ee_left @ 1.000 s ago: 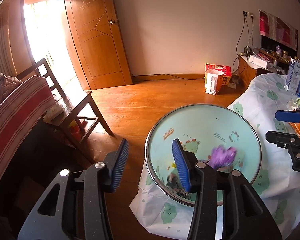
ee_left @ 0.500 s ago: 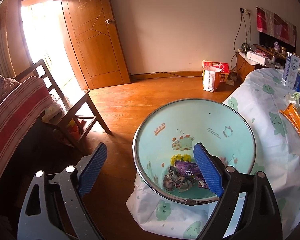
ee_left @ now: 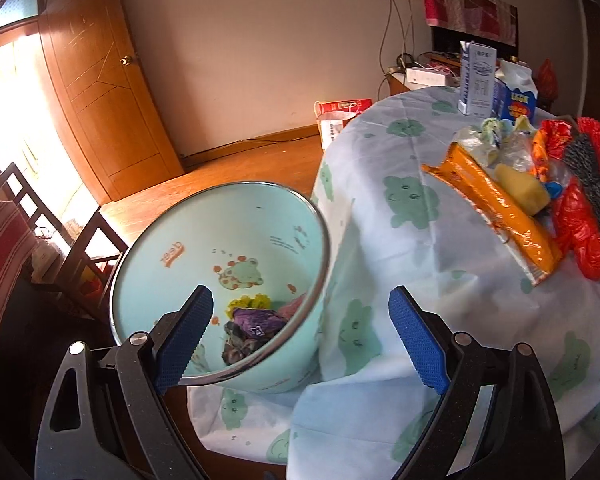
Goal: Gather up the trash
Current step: 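Drop the purple wrapper into the bin with the right tool, then grasp the orange snack wrapper with the left tool while the right tool grasps the black mesh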
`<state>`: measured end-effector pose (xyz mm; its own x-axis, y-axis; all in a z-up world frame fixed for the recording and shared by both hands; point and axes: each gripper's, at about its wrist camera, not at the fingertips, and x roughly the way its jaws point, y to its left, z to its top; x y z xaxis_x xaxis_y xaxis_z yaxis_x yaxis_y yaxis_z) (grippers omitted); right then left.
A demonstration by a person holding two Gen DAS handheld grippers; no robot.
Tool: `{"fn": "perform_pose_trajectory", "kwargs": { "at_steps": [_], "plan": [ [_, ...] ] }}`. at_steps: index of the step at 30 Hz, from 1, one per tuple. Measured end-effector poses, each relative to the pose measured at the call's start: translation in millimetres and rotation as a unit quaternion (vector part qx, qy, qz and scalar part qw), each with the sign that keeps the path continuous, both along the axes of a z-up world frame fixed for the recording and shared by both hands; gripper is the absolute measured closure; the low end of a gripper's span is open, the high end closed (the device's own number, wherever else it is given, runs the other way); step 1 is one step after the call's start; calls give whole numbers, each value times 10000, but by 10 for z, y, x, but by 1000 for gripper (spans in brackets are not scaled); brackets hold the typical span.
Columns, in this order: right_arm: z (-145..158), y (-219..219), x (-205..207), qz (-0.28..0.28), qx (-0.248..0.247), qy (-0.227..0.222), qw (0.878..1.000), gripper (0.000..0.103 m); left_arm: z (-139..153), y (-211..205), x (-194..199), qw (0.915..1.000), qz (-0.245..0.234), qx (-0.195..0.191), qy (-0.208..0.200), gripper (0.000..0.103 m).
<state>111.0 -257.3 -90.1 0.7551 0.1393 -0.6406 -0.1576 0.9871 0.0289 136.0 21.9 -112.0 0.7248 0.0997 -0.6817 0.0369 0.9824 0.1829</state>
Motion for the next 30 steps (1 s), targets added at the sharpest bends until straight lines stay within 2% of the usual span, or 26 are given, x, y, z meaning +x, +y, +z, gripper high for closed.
{"fn": "perform_pose_trajectory", "kwargs": {
  "at_steps": [6, 9, 14, 18, 19, 20, 21, 25, 26, 27, 30],
  "plan": [
    [-146, -382, -113, -332, 26, 75, 9994, 32, 134, -500, 6, 9989, -408, -185, -118, 15],
    [-198, -499, -167, -437, 82, 69, 9990, 32, 160, -749, 45, 9981, -542, -270, -82, 10],
    [-279, -624, -255, -587, 161, 25, 9981, 32, 71, -1089, 185, 9971, -678, -340, 111, 9],
    [-351, -684, -297, -658, 295, 19, 9974, 32, -68, -1226, 294, 9970, -685, -218, 292, 13],
    [-358, -683, -307, -656, 308, 4, 9974, 32, -90, -1219, 298, 9964, -725, -260, 347, 21],
    [-361, -679, -317, -647, 320, -18, 9974, 32, -108, -1215, 305, 9956, -791, -285, 413, 35],
    [-362, -676, -318, -642, 324, -44, 9974, 32, -125, -1199, 303, 9944, -870, -339, 487, 39],
    [-339, -633, -319, -586, 410, -90, 9974, 32, -107, -1151, 226, 9903, -1188, -509, 511, 72],
    [-322, -618, -326, -565, 412, -106, 9975, 32, -92, -1143, 209, 9901, -1221, -489, 493, 87],
    [-305, -591, -324, -539, 406, -127, 9976, 32, -77, -1126, 198, 9893, -1268, -524, 492, 97],
    [-244, -529, -310, -464, 425, -178, 9979, 32, -22, -1050, 168, 9889, -1303, -570, 430, 96]
  ]
}}
